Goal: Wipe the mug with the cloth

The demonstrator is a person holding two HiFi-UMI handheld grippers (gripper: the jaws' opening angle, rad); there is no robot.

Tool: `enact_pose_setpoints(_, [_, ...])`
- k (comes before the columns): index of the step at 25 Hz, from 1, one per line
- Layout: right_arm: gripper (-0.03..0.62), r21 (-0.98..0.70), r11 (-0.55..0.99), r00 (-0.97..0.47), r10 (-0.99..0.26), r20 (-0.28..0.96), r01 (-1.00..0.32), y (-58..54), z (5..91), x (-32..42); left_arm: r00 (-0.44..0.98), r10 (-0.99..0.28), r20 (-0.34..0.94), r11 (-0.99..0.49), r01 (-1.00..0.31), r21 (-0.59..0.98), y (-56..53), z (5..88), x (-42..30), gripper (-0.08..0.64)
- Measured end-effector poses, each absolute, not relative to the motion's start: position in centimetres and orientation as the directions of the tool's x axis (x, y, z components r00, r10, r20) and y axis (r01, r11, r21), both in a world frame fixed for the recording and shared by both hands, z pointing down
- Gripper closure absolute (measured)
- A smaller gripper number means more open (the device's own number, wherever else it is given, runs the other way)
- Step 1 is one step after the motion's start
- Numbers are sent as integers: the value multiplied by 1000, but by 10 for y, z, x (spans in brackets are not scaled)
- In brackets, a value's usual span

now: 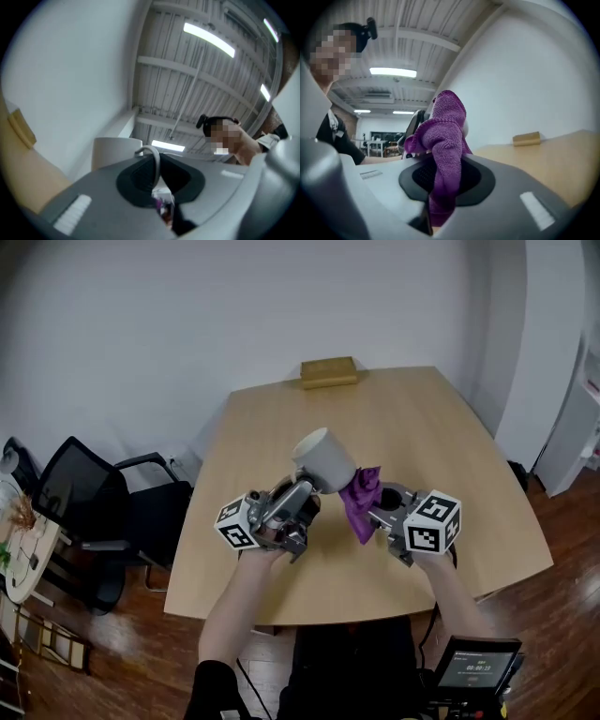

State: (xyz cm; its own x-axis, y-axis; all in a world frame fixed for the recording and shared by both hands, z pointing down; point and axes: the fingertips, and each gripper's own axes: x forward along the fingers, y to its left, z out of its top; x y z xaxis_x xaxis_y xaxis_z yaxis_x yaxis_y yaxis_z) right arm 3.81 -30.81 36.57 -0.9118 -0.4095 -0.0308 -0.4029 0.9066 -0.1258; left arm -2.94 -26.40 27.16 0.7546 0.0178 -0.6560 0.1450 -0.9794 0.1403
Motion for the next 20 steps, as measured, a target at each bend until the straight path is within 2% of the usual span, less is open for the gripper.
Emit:
enact_pose_setpoints(2, [529,-254,852,-866,-492,-87,-458,-332,363,67,831,-19,-556,-981,92,171,-284,290,-20,522])
enact_pose_setpoints(4, [529,-381,803,-827,-542,-150,-458,-353,359,89,878,-53,-476,-979,47,196,-303,304,-14,522])
enact_pose_setpoints(8, [529,-574,742,-794,-557,-242,-346,-386,367,108,952,-59,-300,-981,-1,192,-331,337,-3,522])
enact_pose_setpoints(14, [529,-743,602,-732,-641,-232,-292,-436,402,127,994,-11,-107,-990,4,140,-353,382,9,520])
enact_pose_setpoints(20, [529,-786,582,-704,-646,-293,-207,-452,411,129,994,88,57,-993,83,82,-359,421,11,517])
